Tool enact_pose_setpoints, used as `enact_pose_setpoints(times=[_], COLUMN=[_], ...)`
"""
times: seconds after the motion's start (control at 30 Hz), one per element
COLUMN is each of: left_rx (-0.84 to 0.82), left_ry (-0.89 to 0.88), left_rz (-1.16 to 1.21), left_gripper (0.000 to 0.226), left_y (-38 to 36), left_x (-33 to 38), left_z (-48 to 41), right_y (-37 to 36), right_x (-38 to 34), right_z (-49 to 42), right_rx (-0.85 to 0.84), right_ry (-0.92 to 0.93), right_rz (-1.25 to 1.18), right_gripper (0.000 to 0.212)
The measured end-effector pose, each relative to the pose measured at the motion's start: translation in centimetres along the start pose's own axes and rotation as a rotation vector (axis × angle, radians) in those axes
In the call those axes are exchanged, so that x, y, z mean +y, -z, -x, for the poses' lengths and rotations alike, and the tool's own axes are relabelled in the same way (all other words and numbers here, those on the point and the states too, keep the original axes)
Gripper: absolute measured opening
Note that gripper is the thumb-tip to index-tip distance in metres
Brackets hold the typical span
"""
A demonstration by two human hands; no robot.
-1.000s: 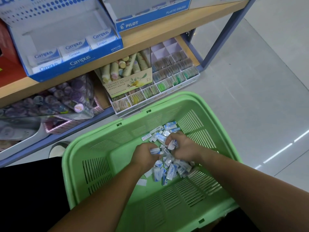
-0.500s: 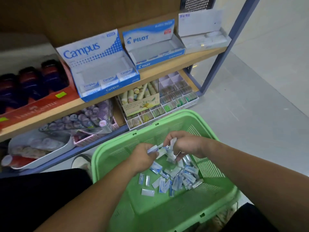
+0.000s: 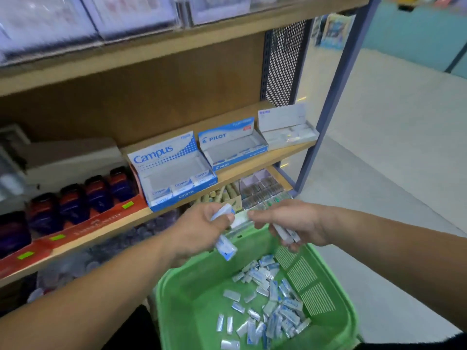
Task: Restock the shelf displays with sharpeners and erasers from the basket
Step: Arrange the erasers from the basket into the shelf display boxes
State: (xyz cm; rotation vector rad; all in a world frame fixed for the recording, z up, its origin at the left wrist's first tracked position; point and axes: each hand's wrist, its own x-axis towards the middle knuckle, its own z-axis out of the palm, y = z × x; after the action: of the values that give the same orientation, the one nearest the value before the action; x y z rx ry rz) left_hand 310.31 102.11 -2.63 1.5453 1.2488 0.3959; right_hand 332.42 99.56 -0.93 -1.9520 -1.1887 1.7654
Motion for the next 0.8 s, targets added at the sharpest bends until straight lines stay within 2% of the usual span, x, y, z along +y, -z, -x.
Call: enact_pose_setpoints(times=[0.13,0.27,0.37,0.5,0.63,0.73,0.8], left_rx=[0.055,0.046,0.055,0.147,0.147,0.149,0.171], left_ry=[-0.087,-0.147,-0.12,-0.083,-0.072,-0.055,-0.034], left_rz=[0.091,0.048,0.056,0.199,0.206,0.232,0.267], left_gripper=[0.026,0.023,0.025,0.03,0.028,0.025,0.025], left_y=[1.9,3.3,4.3,4.7,3.8,3.0,2.8], left_x=[3.6,6.0,6.4,6.1,5.8,5.7,5.9], left_z=[0.7,0.8,0.0,-1.7,-3.7,-4.7,-5.3], right_y=[-0.5,-1.1,-1.0,-0.3,0.2,0.6,0.8], right_x=[-3.7,-6.1,-6.4,-5.6,-5.6,-5.6,-5.4], right_z=[2.2,1.9,1.2,0.5,0.3,-0.2,-0.7], right_rx=[-0.04,0.015,0.029,0.019,-0.056,-0.096,-0.1], right_ry=[0.144,0.255,0.286,0.261,0.234,0.234,0.223], right_rz=[-0.263,-0.419,-0.509,-0.493,-0.489,-0.52,-0.55], right_gripper=[0.028,0.026,0.027,0.025,0.017,0.039,0.039])
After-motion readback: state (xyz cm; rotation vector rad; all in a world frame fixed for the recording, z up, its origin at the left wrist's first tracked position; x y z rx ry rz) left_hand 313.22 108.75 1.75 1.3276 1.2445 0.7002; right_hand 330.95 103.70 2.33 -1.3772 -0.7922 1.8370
